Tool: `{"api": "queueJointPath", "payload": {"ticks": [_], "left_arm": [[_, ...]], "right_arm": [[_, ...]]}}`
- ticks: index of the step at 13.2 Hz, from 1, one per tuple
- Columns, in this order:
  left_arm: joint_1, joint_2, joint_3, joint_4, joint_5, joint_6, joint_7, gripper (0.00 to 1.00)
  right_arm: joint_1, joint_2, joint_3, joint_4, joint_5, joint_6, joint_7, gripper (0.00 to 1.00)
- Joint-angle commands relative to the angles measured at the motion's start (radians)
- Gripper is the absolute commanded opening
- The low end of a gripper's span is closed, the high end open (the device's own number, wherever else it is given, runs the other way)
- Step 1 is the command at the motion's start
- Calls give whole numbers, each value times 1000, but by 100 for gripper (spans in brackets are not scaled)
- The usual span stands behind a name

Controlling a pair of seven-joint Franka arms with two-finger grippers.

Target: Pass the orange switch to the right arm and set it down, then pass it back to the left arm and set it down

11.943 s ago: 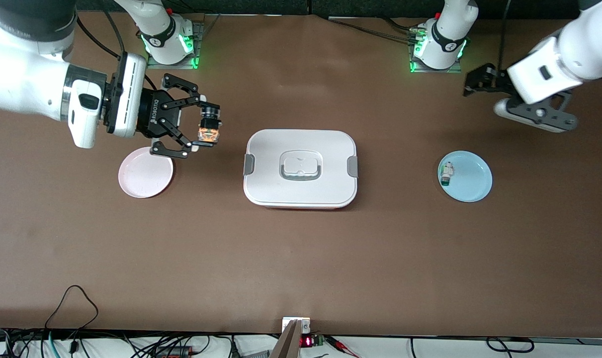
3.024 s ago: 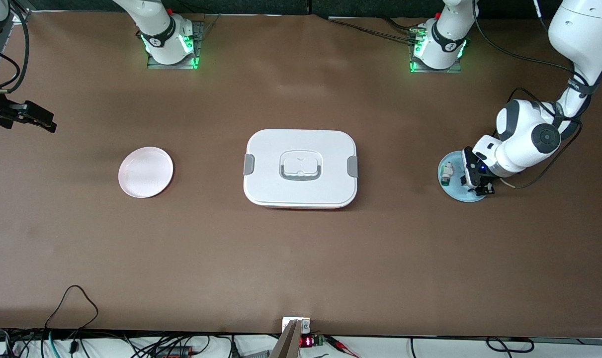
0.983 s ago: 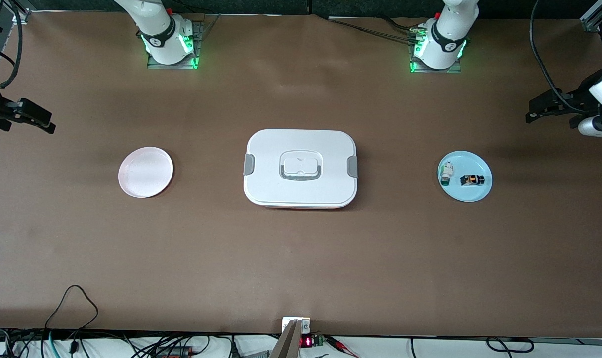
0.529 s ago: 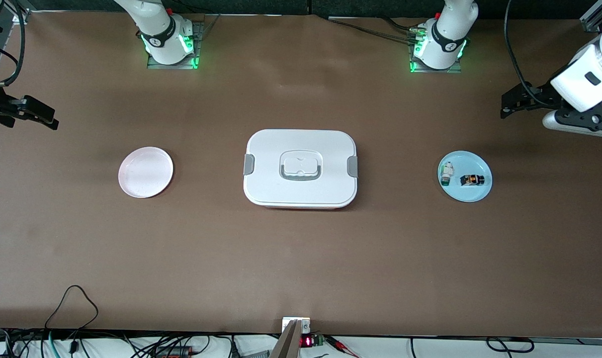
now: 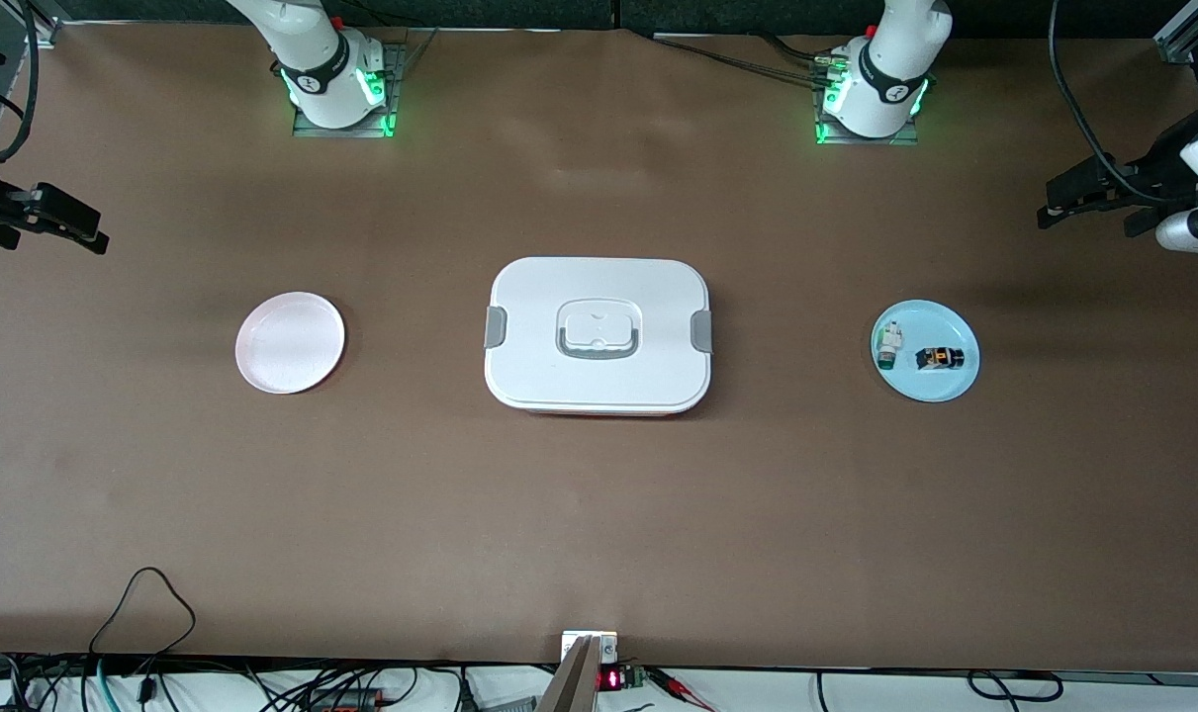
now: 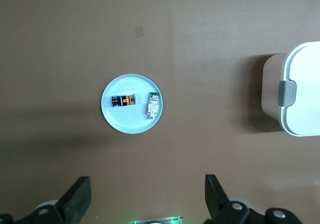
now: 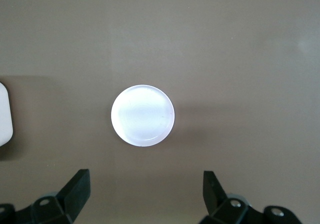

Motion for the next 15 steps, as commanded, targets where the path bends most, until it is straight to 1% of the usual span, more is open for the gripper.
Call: {"api": "queueJointPath", "payload": {"ticks": [1,6,10,15], "left_arm": [[-7,-2,11,15,9,-21,28,100],[-5,-1,2,15,29,-18,27,100],[5,-19,-57,1,110,-10,13,100],[16,-21,-55,-4,113,3,33,100]], "right_arm": [[-12,4,8,18,5,-22,-15,100],[-10,8,8,18,5,-21,-13,100],[-12,8,8,18,7,-21,-12,100],[-12,7,8,18,13,-21,-10,100]]}}
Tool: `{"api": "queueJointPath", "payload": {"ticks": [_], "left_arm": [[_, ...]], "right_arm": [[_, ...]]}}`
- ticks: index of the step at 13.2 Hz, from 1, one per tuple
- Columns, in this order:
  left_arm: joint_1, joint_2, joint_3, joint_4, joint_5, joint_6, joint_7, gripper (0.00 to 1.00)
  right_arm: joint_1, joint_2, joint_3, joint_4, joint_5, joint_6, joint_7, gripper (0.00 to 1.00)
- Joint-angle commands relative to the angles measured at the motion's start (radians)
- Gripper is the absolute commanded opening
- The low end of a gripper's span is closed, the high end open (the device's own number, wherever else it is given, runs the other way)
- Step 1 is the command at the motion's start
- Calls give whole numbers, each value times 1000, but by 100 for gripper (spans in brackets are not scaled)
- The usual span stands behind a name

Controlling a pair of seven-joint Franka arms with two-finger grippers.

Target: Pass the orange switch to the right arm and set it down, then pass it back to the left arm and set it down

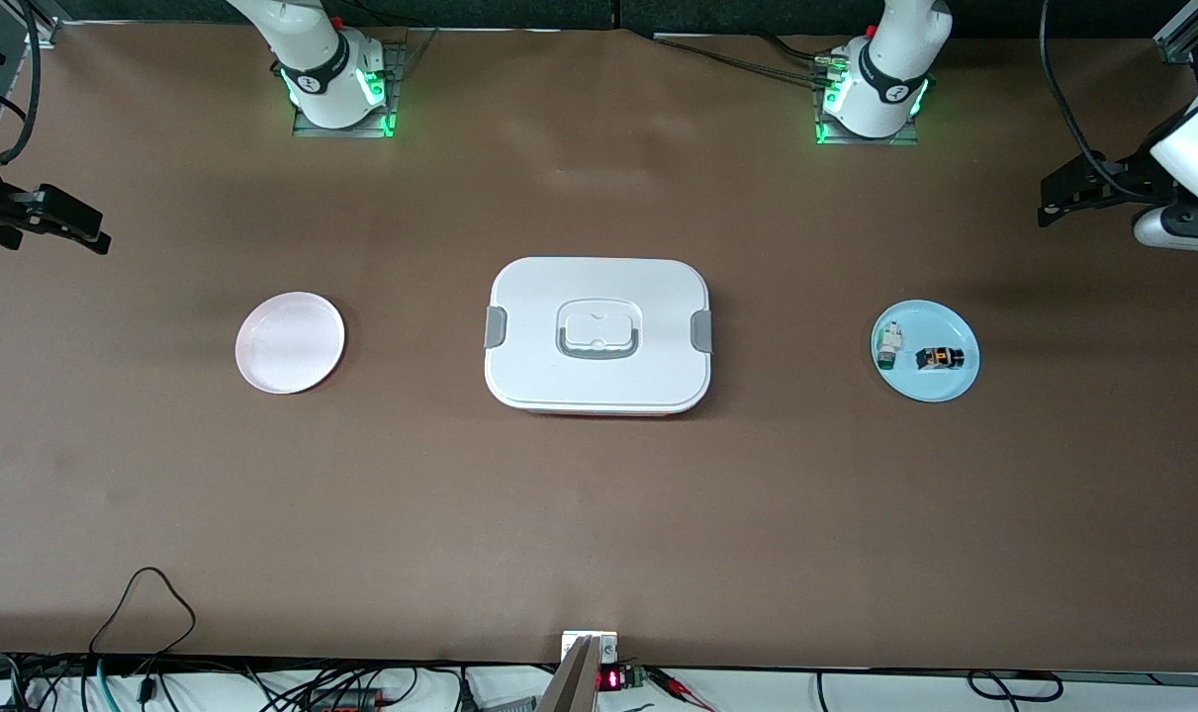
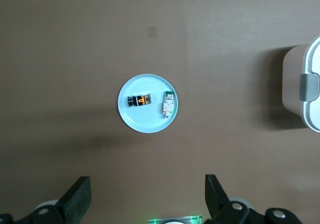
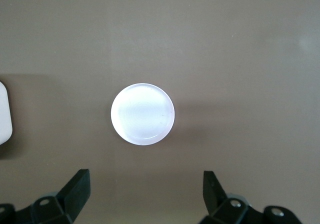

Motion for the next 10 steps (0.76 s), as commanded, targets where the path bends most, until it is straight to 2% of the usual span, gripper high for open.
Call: {"api": "queueJointPath", "payload": {"ticks": [1,10], "left_arm": [[10,-13,-9,-4,18,6,21,100],[10,2,-11,-4,15,8,21,100]], "right_arm": [[-12,3,8,18,13,-17,-12,100],[-10,-3,9,18,14,-26,-12,100]]}}
